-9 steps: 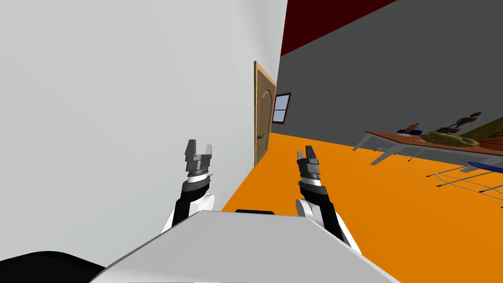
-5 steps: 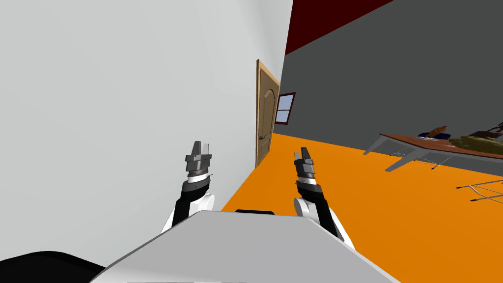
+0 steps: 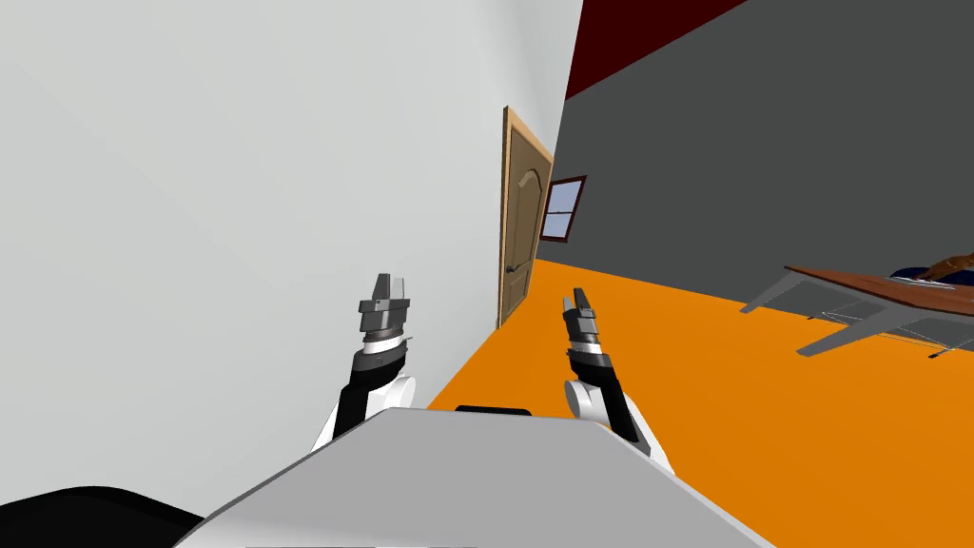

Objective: Pull the door open

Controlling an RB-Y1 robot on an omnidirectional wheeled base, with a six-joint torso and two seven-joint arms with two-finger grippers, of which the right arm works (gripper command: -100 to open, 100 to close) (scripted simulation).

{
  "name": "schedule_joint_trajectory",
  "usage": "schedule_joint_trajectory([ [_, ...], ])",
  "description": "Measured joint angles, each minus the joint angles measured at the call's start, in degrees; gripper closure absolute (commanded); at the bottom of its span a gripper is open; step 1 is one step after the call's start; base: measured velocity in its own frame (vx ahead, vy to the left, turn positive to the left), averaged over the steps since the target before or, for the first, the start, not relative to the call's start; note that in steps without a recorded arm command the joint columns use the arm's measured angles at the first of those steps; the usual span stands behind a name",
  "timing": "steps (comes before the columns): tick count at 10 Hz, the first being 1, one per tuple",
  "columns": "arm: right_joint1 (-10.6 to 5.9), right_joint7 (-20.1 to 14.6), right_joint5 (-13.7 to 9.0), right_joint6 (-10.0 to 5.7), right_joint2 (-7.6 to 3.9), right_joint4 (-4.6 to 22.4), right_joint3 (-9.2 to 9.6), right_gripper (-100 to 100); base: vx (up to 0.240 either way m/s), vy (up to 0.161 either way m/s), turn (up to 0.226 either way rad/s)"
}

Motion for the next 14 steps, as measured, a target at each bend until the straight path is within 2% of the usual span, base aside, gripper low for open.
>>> schedule_joint_trajectory([
  [6,-2.79,-1.3,-0.3,-0.74,-1.52,6.1,0.25,-100,0.072,-0.078,0.112],
  [14,-7.93,-3.1,-0.6,-2.85,-3.33,17.2,0.70,-100,0.077,-0.100,0.130],
])
